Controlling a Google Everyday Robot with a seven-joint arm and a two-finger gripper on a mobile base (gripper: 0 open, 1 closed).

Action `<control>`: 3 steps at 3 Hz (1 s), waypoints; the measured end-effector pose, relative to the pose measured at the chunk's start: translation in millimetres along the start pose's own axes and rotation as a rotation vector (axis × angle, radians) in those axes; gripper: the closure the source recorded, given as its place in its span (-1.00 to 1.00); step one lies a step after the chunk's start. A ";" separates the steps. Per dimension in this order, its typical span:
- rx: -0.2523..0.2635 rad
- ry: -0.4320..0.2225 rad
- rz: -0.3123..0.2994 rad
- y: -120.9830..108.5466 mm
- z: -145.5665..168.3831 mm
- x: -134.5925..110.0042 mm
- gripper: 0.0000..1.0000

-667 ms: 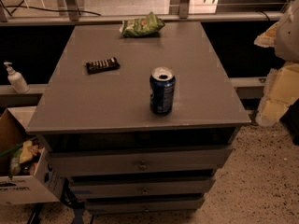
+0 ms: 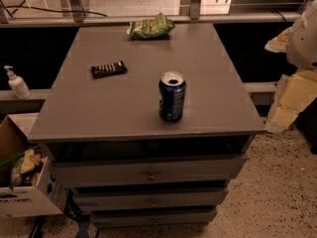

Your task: Pick pepsi can

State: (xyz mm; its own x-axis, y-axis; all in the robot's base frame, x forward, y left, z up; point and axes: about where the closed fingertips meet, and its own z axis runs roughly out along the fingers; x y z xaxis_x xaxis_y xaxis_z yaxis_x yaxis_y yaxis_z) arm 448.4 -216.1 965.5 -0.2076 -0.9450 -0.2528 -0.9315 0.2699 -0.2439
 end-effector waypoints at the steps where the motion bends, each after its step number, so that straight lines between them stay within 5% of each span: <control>1: -0.039 -0.113 -0.001 -9.2 32.9 -2.5 -1.00; 3: -0.161 -0.392 -0.015 -10.5 88.4 -38.9 -1.00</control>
Offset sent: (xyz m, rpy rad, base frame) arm 0.0532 0.0460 -0.0774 0.4080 0.0444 0.1652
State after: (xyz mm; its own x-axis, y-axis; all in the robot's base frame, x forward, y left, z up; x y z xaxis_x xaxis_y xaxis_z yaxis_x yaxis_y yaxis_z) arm 492.7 -165.9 895.1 -0.0931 -0.7982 -0.5952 -0.9749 0.1946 -0.1086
